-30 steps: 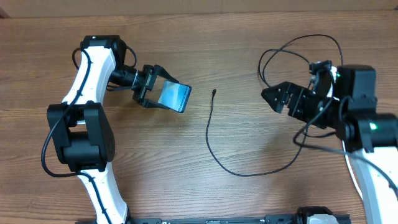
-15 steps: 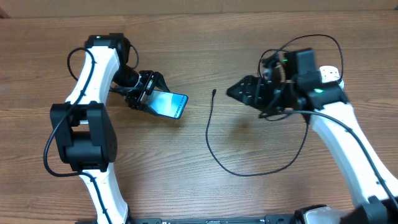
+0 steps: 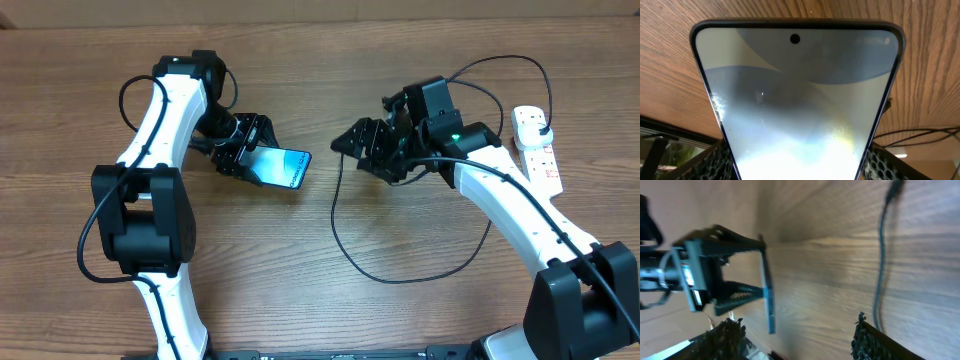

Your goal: Plug charger to phone and switch on socket

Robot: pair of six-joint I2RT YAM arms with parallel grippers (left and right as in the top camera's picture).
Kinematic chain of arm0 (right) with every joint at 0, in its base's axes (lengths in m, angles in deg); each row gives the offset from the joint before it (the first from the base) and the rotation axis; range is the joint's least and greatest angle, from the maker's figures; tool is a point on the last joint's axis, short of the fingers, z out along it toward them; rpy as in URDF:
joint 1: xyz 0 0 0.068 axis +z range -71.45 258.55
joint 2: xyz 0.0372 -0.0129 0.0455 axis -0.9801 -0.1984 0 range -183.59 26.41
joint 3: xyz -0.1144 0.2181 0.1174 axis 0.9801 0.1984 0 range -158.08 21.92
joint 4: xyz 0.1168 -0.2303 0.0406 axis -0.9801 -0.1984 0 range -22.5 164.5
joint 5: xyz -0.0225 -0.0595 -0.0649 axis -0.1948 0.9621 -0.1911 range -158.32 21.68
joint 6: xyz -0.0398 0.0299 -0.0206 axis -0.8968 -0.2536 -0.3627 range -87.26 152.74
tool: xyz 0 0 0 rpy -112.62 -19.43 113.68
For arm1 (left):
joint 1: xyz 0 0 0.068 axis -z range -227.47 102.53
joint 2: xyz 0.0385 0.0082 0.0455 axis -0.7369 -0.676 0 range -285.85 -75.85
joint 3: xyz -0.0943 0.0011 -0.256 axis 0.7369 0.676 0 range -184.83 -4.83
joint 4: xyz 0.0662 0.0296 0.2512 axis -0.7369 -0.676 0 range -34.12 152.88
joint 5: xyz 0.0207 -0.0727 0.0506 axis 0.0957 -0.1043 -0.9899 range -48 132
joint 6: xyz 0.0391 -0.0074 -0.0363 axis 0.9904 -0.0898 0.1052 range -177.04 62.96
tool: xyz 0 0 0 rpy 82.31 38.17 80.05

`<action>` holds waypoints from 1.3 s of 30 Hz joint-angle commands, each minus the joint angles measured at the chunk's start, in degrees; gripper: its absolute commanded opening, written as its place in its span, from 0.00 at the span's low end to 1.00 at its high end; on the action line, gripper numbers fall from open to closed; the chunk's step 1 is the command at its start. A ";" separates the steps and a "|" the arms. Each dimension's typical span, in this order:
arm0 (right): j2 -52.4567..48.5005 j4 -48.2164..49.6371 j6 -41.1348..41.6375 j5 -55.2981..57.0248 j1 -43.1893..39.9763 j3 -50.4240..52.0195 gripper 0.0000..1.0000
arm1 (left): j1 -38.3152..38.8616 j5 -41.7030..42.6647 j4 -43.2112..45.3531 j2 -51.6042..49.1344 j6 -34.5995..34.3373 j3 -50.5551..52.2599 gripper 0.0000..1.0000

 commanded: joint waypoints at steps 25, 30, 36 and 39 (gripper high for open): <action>-3.82 8.70 10.51 -0.33 7.15 0.74 0.54 | 0.70 8.28 -0.22 0.15 -4.20 -1.68 0.59; -3.82 9.51 10.49 0.81 8.81 0.74 0.51 | 2.34 8.31 -0.09 0.15 -4.22 -1.68 0.59; -3.82 9.49 10.47 2.75 10.27 0.74 0.48 | 3.76 8.31 0.02 0.15 -4.22 -1.68 0.59; -3.82 9.49 10.47 2.99 10.67 0.74 0.46 | 3.89 8.66 0.00 0.15 -4.22 -1.68 0.59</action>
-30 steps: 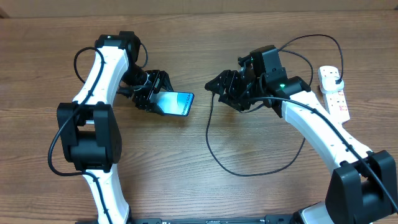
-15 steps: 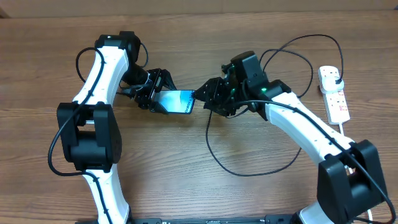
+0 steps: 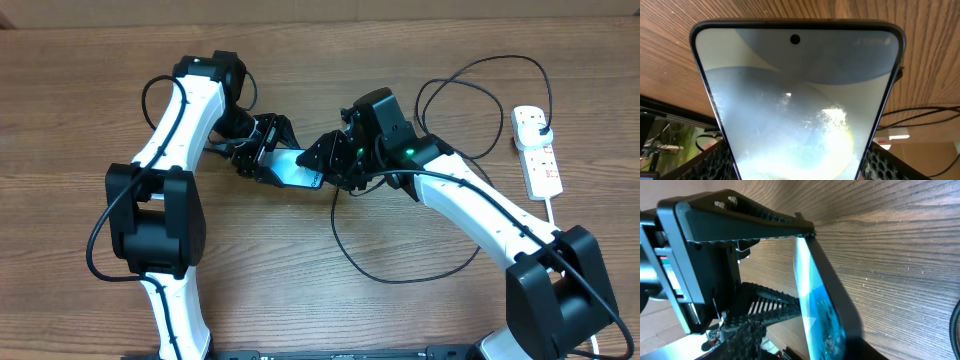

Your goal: Plug charger to phone and switch on socket

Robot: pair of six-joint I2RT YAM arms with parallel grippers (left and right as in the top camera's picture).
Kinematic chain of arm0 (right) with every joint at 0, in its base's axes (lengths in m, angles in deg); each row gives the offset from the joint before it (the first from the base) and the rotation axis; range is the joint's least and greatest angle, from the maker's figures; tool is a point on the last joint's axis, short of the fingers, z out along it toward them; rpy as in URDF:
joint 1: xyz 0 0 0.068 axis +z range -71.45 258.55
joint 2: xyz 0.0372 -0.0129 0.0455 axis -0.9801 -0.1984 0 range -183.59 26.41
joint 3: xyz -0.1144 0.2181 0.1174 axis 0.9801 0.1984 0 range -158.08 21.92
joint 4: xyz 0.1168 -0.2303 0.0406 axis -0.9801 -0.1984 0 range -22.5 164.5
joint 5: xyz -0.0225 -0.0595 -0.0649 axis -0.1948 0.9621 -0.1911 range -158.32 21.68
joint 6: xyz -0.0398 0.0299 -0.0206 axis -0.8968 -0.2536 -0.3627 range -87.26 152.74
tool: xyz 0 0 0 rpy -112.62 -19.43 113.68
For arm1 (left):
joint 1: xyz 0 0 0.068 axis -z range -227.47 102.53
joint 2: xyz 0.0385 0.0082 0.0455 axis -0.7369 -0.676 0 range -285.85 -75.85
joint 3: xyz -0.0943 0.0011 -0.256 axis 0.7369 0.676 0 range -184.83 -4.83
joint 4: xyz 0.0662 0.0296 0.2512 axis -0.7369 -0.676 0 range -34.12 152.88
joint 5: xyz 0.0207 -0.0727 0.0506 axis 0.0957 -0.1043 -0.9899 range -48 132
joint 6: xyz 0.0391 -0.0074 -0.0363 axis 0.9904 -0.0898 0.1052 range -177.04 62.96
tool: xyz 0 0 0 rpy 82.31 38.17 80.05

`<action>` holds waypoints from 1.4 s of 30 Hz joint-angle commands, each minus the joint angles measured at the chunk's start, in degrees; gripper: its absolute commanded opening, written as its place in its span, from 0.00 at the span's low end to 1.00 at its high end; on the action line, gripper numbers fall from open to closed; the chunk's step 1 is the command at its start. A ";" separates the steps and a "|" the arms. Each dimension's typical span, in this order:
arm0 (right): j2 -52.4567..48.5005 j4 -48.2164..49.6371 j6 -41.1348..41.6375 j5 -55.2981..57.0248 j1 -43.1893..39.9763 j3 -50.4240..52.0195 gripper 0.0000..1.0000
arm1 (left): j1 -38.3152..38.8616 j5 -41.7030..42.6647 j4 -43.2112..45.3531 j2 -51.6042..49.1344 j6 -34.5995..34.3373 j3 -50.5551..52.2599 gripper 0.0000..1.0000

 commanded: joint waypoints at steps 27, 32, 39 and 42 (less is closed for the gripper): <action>0.13 0.66 -0.85 7.74 2.84 0.44 0.19 | 0.04 7.08 -0.07 0.15 -0.33 -1.68 0.60; 0.13 0.72 -0.83 7.72 2.84 0.46 0.16 | 0.04 7.08 -0.04 0.15 -0.35 -1.68 0.61; 0.13 0.90 -0.83 7.69 2.84 0.46 0.14 | 0.04 7.08 -0.04 0.15 -0.35 -1.68 0.62; 0.13 0.92 -0.81 7.69 2.84 0.44 0.13 | 0.04 7.08 -0.07 0.15 -0.33 -1.68 0.62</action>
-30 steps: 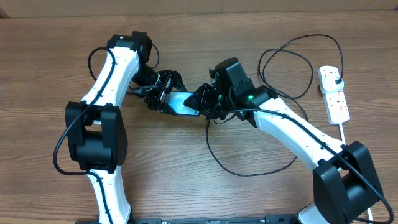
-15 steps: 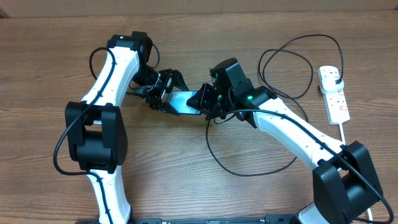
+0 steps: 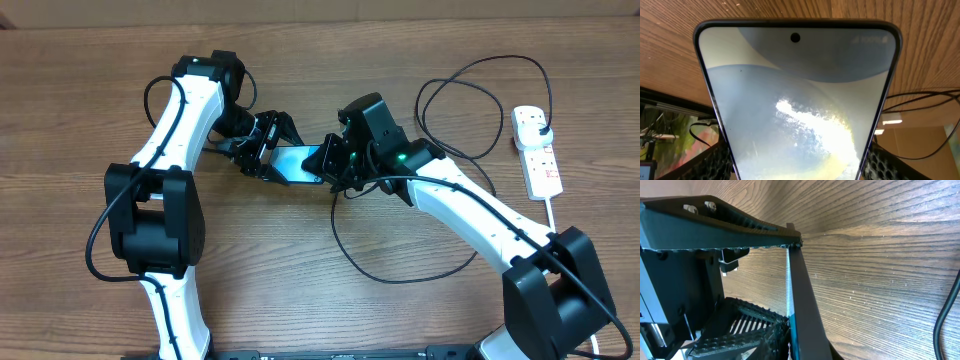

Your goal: Plug charger to phone and switch on socket

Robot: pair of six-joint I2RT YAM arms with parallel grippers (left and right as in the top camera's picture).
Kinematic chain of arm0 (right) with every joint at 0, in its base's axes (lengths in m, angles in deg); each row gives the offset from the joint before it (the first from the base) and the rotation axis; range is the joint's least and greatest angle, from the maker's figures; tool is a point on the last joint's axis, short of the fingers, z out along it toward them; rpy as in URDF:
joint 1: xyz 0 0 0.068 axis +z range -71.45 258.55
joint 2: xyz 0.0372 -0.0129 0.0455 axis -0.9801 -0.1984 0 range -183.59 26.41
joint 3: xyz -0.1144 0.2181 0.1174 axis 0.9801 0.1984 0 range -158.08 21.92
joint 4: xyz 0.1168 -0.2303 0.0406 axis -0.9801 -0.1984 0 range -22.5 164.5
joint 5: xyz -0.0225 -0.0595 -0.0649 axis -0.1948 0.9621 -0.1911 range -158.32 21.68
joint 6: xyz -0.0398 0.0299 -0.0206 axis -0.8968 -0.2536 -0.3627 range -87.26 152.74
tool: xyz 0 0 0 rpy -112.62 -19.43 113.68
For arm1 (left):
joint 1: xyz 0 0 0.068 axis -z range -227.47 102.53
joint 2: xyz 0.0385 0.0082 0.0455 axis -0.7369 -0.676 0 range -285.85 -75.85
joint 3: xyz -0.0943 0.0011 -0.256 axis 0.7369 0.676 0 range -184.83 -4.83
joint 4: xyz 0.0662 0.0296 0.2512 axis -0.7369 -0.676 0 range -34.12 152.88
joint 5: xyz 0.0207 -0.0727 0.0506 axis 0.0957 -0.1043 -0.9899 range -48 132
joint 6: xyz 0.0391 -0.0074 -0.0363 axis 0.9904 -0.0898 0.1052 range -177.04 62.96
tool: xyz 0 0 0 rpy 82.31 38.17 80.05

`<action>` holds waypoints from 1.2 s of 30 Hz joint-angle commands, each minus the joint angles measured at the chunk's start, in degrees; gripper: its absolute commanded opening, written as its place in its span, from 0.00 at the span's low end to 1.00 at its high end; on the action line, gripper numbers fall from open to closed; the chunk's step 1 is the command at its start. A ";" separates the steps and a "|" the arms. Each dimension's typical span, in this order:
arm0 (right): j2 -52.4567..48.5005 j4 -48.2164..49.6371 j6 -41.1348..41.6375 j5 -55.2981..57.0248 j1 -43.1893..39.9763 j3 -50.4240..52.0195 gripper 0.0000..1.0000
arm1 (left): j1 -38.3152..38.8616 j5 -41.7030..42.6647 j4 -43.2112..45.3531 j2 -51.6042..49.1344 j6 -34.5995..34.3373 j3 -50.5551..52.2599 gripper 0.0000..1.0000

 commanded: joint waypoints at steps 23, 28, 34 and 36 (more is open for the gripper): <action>0.17 1.53 0.90 -1.14 -0.35 0.35 0.04 | 0.00 1.88 -0.15 0.15 0.20 -1.68 1.00; 1.09 0.83 0.35 -2.58 -2.80 0.35 0.04 | -0.15 2.54 4.57 0.15 8.22 -1.68 0.97; 4.66 -1.88 -2.40 -2.78 -7.87 0.35 0.04 | -0.07 4.68 10.93 0.15 29.90 -1.68 0.97; 6.08 -2.36 -2.86 -2.82 -9.84 0.35 0.04 | -0.07 5.86 12.41 0.15 35.15 -1.68 0.97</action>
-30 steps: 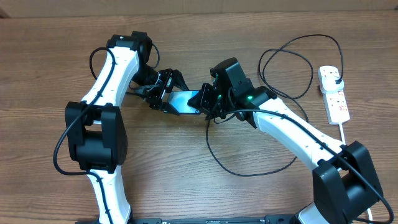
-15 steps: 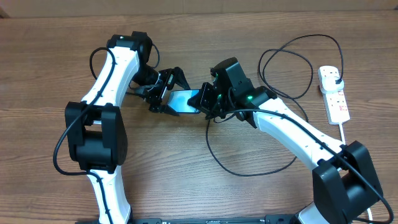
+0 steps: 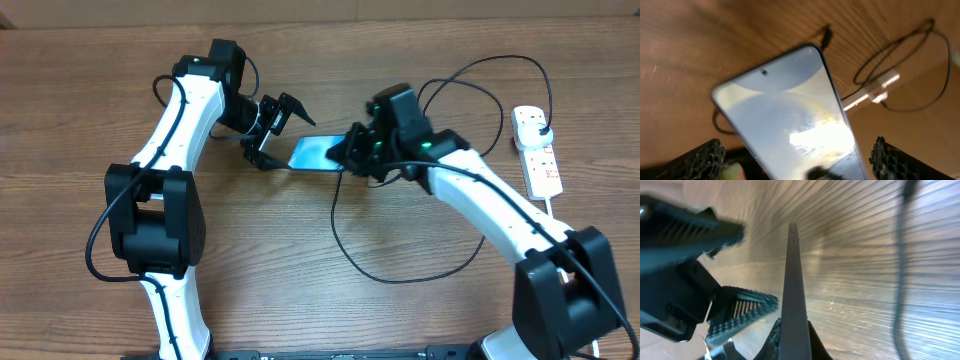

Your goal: Plug charger to phone and switch on socket

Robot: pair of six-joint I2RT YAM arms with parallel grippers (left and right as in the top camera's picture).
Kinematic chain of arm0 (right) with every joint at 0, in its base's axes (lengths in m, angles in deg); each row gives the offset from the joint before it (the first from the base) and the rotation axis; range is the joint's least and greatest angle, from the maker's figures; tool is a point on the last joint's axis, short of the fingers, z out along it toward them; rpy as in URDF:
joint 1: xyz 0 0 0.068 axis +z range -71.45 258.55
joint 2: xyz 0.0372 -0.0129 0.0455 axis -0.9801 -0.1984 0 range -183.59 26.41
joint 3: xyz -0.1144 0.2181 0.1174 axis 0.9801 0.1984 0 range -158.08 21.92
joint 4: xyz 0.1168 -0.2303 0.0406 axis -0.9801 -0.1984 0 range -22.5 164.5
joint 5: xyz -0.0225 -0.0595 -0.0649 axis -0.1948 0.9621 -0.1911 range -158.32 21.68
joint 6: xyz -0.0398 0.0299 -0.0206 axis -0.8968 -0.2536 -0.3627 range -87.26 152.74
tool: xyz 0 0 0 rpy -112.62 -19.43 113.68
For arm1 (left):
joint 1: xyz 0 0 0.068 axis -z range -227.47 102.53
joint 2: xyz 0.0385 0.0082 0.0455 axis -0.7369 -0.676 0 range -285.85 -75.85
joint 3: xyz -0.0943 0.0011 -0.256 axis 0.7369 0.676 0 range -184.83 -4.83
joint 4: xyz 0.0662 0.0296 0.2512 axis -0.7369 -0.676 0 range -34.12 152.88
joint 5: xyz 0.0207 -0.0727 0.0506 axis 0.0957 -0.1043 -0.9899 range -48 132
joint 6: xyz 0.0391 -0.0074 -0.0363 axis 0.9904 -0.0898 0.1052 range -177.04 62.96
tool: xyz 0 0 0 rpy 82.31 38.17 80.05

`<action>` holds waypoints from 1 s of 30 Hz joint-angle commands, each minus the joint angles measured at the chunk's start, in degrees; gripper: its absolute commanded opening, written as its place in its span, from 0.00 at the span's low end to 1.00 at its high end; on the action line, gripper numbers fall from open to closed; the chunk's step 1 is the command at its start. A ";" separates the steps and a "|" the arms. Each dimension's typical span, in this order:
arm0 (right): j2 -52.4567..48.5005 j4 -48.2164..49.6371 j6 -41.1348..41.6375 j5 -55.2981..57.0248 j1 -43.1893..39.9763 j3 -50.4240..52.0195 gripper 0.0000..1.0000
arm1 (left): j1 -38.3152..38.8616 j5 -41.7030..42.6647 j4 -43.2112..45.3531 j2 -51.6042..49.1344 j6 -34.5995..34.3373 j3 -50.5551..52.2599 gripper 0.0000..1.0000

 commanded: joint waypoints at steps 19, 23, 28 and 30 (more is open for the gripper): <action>8.72 23.17 33.44 13.73 -6.91 -0.22 0.04 | -0.20 29.51 36.28 0.17 9.88 -1.40 0.91; 8.72 25.27 40.04 21.94 -3.34 -0.22 0.04 | -0.20 25.68 44.19 0.17 -2.23 -1.40 0.85; 8.66 26.99 44.63 29.59 0.63 -0.22 0.04 | 0.42 20.31 51.71 0.17 -12.90 -1.40 0.84; 8.61 27.02 46.56 31.50 1.86 -0.22 0.04 | 0.74 19.06 54.05 0.17 -15.69 -1.40 0.84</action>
